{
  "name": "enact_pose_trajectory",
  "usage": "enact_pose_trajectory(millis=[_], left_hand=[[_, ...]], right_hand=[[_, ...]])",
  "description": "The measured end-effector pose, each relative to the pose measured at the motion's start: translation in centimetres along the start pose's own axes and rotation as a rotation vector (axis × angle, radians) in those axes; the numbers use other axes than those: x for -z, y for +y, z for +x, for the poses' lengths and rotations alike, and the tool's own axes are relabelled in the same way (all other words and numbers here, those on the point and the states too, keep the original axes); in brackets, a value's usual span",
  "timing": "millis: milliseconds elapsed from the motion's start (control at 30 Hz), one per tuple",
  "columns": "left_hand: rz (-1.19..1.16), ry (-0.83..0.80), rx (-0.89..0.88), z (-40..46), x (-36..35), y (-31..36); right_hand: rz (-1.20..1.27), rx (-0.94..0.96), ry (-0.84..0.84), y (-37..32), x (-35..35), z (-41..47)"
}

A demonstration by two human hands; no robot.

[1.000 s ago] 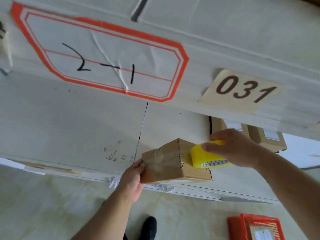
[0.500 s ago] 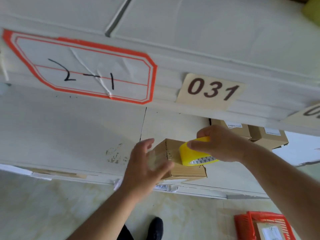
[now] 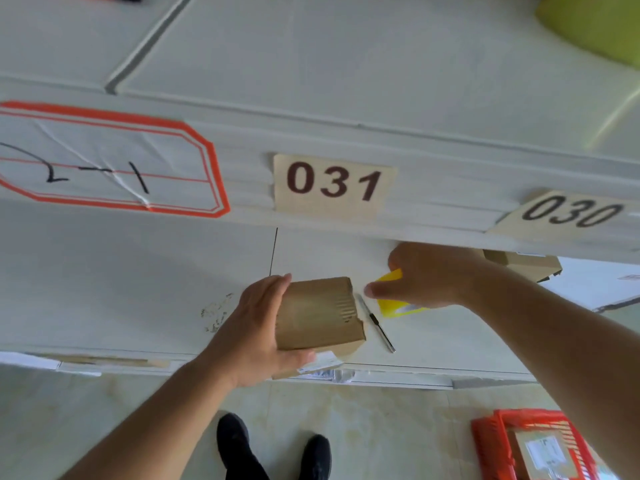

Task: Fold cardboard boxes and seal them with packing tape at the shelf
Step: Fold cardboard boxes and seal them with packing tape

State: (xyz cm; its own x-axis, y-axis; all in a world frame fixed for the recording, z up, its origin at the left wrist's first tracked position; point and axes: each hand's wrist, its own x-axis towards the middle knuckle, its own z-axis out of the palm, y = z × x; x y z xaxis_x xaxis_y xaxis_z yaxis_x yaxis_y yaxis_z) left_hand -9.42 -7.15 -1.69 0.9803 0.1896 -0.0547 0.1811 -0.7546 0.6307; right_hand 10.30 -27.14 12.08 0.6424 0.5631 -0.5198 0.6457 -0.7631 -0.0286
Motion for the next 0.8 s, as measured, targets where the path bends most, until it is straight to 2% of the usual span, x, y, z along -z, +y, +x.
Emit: enact_pose_trajectory(millis=[200,567,633,733,800], left_hand=[[-0.022,-0.012,0.012,-1.4,-0.4,-0.9],[-0.031,-0.011,0.000,-1.8,-0.7,-1.1],[0.078,-0.047,0.000,-1.7,-0.2,-0.6],[0.431,-0.094,-0.091,-0.1,0.0,2.2],[0.506,-0.170,-0.122,2.0,-1.0,4.8]], right_hand=[[-0.122,0.013,0.082,1.4,-3.2,1.6],[0.066,-0.068,0.009,2.0,-8.8,4.4],[0.104,-0.068,-0.014,1.7,-9.1,4.5],[0.119,-0.065,-0.041,1.4,-9.3,4.7],[0.119,-0.062,-0.062,1.2,-9.3,4.8]])
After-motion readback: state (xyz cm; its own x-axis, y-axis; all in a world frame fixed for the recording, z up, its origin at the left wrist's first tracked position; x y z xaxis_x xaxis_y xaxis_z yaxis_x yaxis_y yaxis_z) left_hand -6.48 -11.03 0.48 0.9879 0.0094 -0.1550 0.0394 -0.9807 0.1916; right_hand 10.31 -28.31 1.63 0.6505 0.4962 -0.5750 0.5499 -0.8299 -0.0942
